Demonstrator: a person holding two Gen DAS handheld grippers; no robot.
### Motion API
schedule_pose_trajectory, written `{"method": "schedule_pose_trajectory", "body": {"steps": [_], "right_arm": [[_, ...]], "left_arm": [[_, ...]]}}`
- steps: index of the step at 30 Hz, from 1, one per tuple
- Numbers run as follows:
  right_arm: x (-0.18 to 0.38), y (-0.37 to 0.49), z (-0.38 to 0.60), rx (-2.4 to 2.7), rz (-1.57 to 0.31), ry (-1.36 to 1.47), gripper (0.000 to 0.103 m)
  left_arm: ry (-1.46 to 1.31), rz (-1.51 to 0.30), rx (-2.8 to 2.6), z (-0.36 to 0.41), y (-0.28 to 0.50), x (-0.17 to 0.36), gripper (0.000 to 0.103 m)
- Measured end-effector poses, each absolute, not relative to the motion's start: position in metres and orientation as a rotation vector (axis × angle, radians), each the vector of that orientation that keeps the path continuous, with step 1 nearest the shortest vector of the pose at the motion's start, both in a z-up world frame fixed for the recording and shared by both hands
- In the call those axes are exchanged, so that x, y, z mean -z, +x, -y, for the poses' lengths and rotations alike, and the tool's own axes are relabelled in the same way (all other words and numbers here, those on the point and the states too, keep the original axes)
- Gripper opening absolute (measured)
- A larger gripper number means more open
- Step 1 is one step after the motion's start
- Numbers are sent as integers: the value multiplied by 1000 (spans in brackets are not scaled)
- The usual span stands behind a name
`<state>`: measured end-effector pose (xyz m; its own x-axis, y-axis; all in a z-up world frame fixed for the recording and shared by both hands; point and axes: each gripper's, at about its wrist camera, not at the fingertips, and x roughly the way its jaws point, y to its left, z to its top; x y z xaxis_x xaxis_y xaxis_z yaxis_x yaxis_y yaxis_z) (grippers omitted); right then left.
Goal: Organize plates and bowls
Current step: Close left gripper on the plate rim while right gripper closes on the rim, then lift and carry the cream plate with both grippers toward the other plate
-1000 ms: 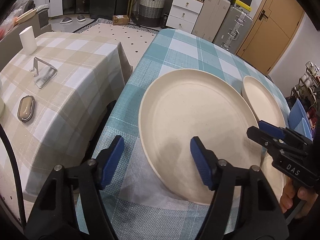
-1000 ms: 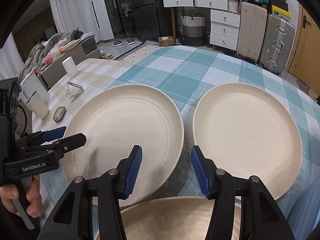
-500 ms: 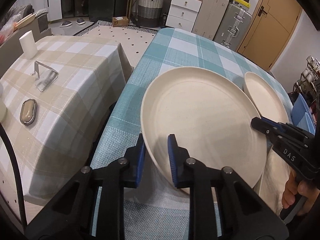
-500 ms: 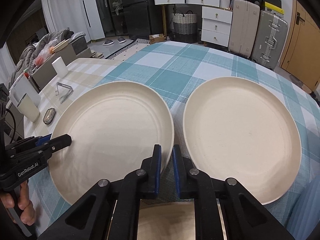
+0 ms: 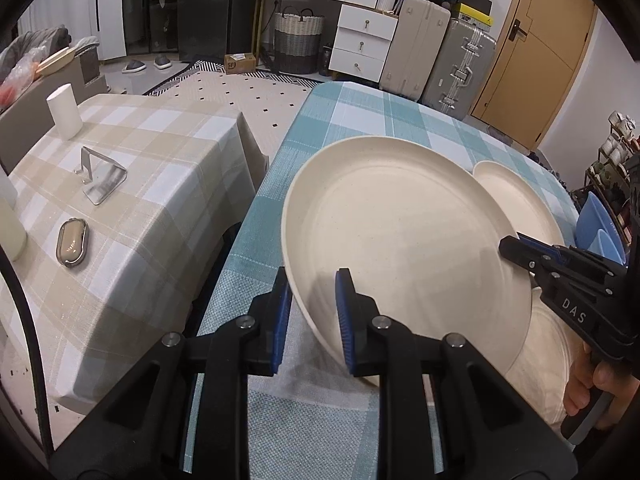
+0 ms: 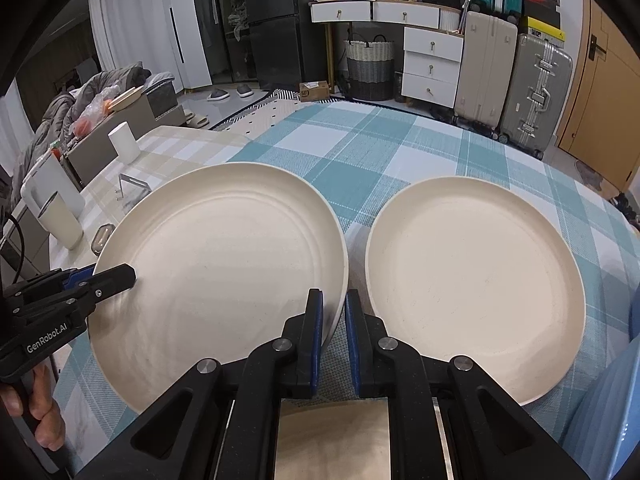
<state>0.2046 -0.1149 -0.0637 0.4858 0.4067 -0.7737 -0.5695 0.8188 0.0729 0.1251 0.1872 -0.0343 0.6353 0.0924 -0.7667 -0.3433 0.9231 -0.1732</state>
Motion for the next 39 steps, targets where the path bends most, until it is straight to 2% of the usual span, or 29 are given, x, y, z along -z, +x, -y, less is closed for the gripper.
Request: {"method": "schedule_pose_trajectory", "body": {"steps": [20,39], "right_arm": [[19,173,153,-558,-821,-182,12],[-3,139,206,-480,-801,-125,12]], "left_arm": [[-252,-801,-193,-147,105,-11,19],[-184,-809,-85,-97,95,-31,19]]}}
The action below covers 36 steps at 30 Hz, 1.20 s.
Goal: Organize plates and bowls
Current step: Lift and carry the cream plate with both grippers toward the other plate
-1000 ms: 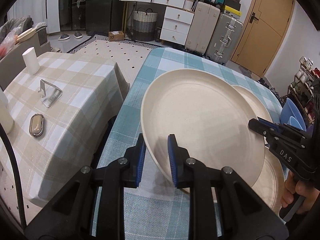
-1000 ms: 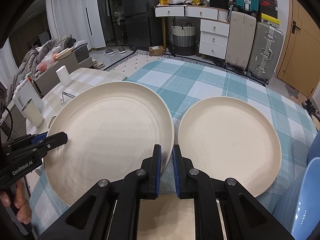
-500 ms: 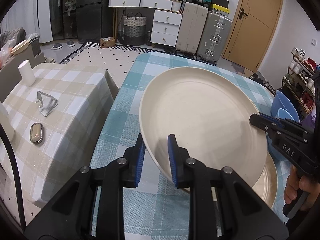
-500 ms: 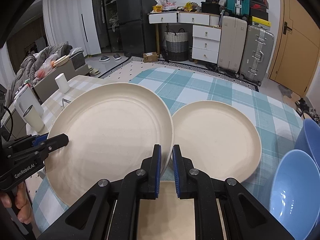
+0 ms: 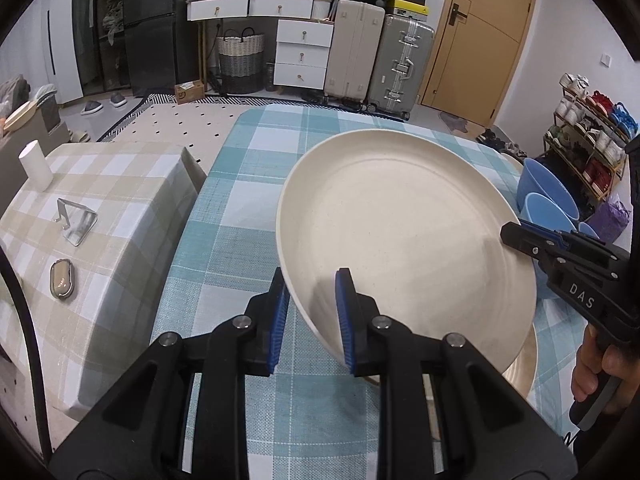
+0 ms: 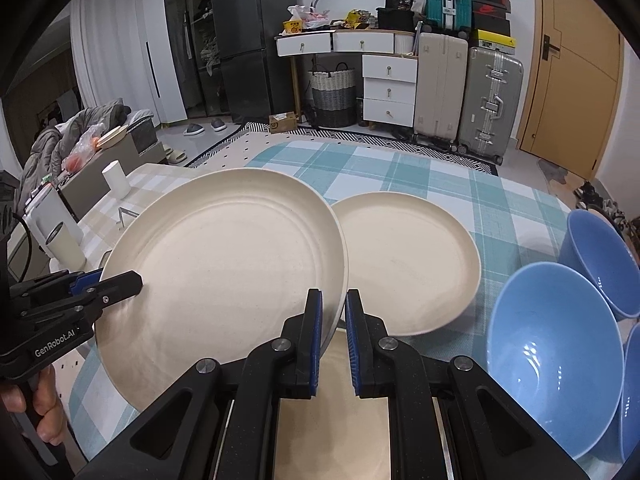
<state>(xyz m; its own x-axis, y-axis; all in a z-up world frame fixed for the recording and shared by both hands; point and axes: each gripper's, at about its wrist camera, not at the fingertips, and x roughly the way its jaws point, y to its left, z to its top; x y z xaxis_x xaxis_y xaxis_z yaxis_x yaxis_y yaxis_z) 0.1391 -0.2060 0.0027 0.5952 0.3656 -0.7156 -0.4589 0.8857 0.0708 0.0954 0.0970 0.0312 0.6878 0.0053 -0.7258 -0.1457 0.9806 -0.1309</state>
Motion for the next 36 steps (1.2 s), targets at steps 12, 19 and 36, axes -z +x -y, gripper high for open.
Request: {"method": "schedule_pose_trajectory", "body": {"steps": [12,19,36], "right_arm": [[-9,117,232,-440,-799,-103,12],[-9,104,247,-419,-805,-84,13],[-6,80,270,-386,-827,-58,14]], "left_arm": [[-140,-819,-29,-77,90,-37,19],[-109,-827,8,-69,90,-36,19],[-47,-853,86,-53,88,-30,20]]}}
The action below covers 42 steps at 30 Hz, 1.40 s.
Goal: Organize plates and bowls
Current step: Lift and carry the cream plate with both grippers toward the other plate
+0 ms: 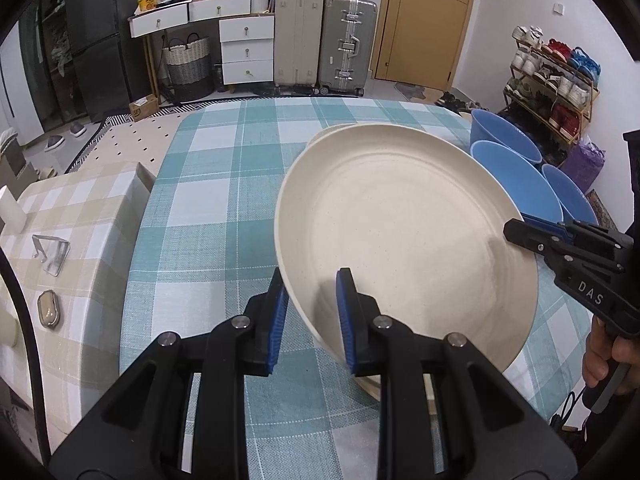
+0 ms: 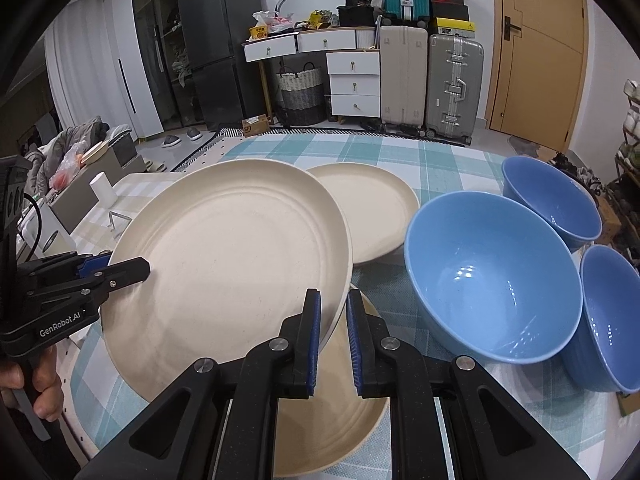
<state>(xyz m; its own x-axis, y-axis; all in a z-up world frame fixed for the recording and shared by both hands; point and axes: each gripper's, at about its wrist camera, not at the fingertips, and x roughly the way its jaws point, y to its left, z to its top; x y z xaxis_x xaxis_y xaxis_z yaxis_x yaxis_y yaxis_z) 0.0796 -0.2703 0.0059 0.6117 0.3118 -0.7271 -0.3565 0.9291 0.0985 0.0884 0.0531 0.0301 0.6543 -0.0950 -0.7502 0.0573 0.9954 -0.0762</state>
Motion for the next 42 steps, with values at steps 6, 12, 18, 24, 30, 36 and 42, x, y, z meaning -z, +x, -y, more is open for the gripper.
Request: {"method": "schedule_pose_trajectory", "body": {"steps": [6,12,18,24,30,36,42], "right_arm": [[-1,71,278,-376,-837,-42,14],[4,60,285,-368,-848,-29,14],[8,53,291,-358,-860,-25,14],[16,47,296,-352,-875,-20,14],[21,45,297,-343,-880,-32,14],[28,44,297,-337,-897,-39,14],[37,46,297,-333,-914,-40,16]], "left_arm": [[-26,-868,105,-47,90,-26,20],[7,-885,126,-39,91,-20,21],[38,-904,143,-31,91,-13,22],[63,-927,157,-25,92,-4,22],[92,-948,158,-20,93,3,23],[120,-976,158,-16,97,13,24],[140,-998,165,-14,100,22,25]]}}
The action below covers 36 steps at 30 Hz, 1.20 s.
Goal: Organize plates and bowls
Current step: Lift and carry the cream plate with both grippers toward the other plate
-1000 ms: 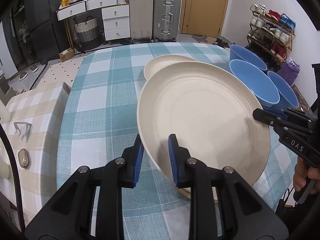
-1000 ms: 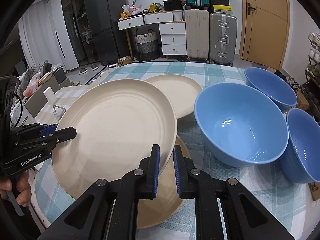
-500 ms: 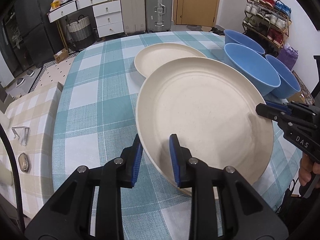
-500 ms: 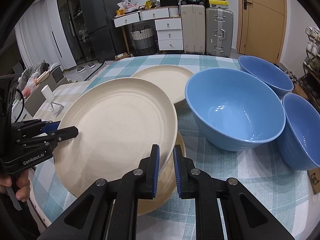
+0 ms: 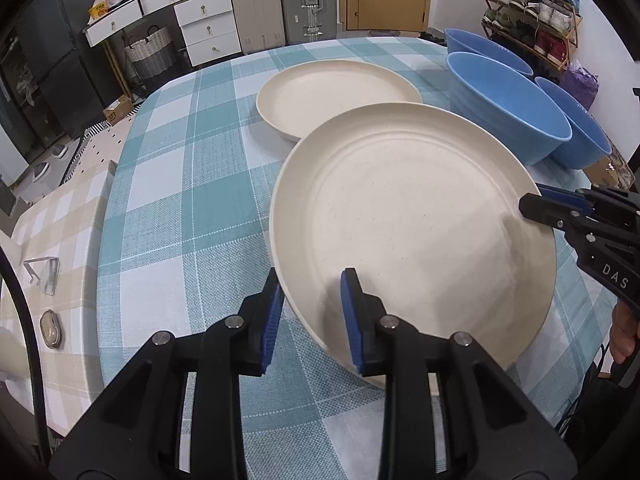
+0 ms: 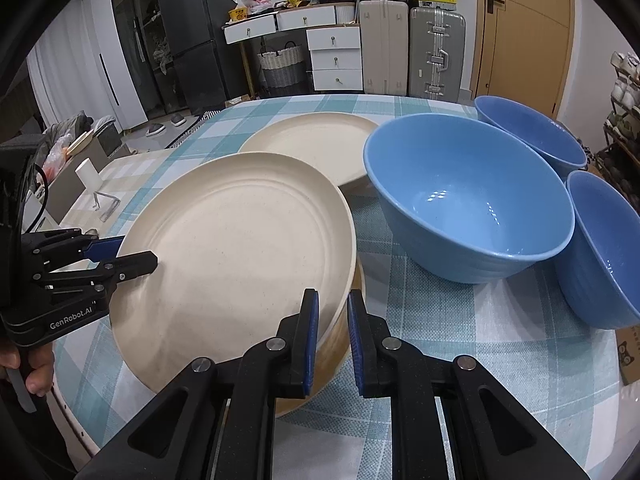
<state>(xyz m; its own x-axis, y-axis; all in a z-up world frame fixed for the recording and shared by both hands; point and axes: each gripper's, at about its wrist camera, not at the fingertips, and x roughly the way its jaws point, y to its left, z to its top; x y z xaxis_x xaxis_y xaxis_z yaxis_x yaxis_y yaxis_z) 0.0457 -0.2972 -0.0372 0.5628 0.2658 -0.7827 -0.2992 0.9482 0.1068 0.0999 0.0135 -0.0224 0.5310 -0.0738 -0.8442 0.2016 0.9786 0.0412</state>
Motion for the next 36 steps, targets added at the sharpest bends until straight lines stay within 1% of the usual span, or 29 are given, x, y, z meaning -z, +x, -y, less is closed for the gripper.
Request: {"method": "schedule_pose_trajectory", "body": {"steps": [2,19,21,25,33,36], "right_arm": [[40,45,296,-336,-919,-44,18],[48,49,294,-333,-935,-53,18],[50,49,294,-333,-938,-56,18],[53,49,293,-336,-937,-62,23],[55,50,292,-337,-940,-64,23],[56,49,292,-337,-944,-65,23]], "left_arm": [[150,-1006,165,-12,101,26,25],[210,-1051,160,-4,104,43,30],[224,-1054,162,-1,104,45,32],[236,-1058,166,3,102,47,37],[246,-1063,177,6,102,49,45],[260,-1064,186,8,101,50,50]]}}
